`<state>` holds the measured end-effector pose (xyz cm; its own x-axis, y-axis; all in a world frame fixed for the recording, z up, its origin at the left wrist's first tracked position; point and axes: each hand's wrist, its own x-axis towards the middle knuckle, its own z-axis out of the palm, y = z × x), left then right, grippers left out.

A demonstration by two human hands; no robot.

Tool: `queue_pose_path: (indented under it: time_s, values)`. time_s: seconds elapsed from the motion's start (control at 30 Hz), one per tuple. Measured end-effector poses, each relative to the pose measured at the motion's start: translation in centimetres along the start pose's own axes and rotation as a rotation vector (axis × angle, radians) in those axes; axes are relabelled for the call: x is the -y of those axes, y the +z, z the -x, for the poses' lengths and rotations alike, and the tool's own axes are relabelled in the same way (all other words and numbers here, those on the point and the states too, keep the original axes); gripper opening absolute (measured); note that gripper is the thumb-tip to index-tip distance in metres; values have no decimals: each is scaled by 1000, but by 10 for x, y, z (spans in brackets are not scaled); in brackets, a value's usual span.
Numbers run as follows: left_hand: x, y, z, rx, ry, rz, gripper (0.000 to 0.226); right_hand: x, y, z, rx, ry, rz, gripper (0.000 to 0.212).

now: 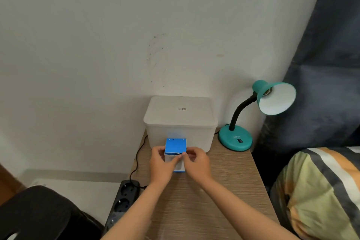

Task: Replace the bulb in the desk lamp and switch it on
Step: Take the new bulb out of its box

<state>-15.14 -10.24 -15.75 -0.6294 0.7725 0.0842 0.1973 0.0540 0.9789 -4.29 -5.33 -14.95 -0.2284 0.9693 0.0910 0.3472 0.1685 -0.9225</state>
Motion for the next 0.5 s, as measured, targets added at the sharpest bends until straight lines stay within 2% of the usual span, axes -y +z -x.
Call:
queue_pose_path:
  time_s: [0.17,0.33,0.5]
  values:
    - [3,-7,1,38,39,29,51,0,1,3,11,23,-84,24]
    - [9,-16,4,134,96,-21,53,2,-8,13,96,-58,-93,33]
    - [12,-27,8,265,88,-123,75,2,-13,13,159,-90,3,44]
